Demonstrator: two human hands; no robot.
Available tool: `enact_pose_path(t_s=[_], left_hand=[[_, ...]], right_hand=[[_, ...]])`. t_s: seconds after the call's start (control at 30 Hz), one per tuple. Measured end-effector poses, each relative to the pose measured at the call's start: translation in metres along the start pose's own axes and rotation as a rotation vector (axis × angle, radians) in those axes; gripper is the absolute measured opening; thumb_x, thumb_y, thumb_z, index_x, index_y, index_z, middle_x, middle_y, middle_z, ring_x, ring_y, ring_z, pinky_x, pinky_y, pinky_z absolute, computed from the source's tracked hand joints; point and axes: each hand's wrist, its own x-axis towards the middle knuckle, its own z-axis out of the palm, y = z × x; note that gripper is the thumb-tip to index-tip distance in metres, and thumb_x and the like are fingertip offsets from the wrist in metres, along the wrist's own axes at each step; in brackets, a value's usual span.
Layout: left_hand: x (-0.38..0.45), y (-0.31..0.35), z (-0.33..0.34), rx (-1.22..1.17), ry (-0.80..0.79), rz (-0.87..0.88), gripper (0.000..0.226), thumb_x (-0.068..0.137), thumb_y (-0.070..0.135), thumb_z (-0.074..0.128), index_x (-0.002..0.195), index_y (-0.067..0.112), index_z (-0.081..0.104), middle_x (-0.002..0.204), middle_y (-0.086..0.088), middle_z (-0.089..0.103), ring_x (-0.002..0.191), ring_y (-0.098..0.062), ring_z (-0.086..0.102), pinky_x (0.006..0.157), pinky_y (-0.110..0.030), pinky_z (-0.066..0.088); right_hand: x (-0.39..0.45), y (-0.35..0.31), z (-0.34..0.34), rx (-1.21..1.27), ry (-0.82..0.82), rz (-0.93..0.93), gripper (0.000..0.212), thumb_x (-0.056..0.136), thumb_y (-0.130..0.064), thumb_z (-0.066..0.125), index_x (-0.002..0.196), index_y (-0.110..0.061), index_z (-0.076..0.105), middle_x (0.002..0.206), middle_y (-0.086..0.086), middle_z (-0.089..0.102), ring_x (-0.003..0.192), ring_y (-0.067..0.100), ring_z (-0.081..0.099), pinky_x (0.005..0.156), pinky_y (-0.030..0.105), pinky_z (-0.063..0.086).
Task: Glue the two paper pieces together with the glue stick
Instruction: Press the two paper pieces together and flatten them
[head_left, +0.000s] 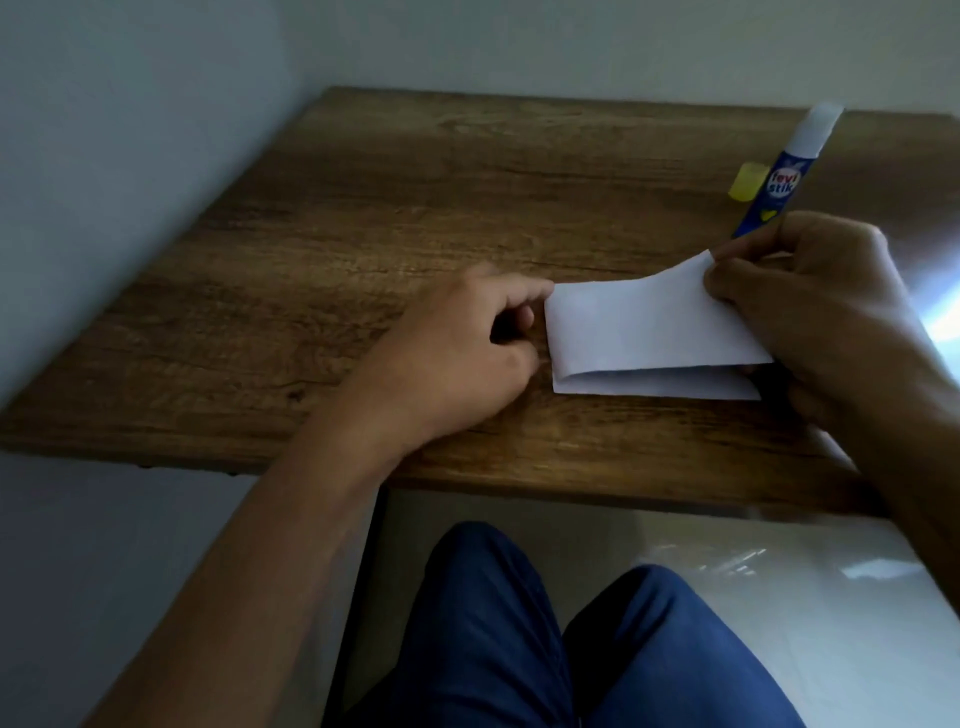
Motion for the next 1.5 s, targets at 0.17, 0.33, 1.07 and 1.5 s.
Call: enact_pose_path(t_s=[0.17, 0.33, 1.07, 1.5], left_hand=[[0.005, 0.006, -0.013, 0.027, -0.028, 0.012, 0.048, 0.080, 0.022, 0.057, 0.123, 0.039, 0.046, 0.096, 0.018, 0.046, 0.075, 0.002, 0.040, 0.060, -0.017, 0.028], [0.002, 0.008, -0.010, 0.103, -0.053, 0.052, 0.060, 0.068, 0.048, 0.059, 0.125, 0.037, 0.044, 0.109, 0.011, 0.047, 0.088, -0.004, 0.042, 0.067, -0.020, 0.032], [-0.012, 0.014, 0.004, 0.501, 0.241, 0.460, 0.020, 0.078, 0.022, 0.057, 0.089, 0.008, 0.066, 0.089, -0.010, 0.063, 0.089, -0.027, 0.052, 0.067, -0.035, 0.039], [-0.015, 0.013, 0.004, 0.523, 0.200, 0.517, 0.021, 0.081, 0.021, 0.056, 0.091, 0.008, 0.069, 0.086, -0.010, 0.067, 0.085, -0.029, 0.054, 0.067, -0.044, 0.046]], right_hand=[[0.006, -0.011, 0.001, -0.019, 0.029, -0.054, 0.016, 0.079, -0.021, 0.065, 0.065, -0.027, 0.059, 0.082, -0.009, 0.061, 0.074, 0.006, 0.060, 0.049, 0.023, 0.045], [0.006, -0.011, 0.002, -0.039, 0.017, -0.062, 0.018, 0.080, -0.022, 0.065, 0.065, -0.030, 0.057, 0.082, -0.012, 0.058, 0.072, 0.005, 0.059, 0.042, 0.018, 0.046], [0.007, -0.009, 0.001, -0.026, -0.010, -0.048, 0.016, 0.077, -0.017, 0.065, 0.066, -0.027, 0.060, 0.097, -0.002, 0.063, 0.085, 0.010, 0.061, 0.059, 0.023, 0.048], [0.005, -0.008, -0.001, -0.011, -0.055, -0.036, 0.016, 0.076, -0.011, 0.065, 0.071, -0.026, 0.060, 0.113, 0.008, 0.059, 0.090, 0.018, 0.061, 0.059, 0.025, 0.049]])
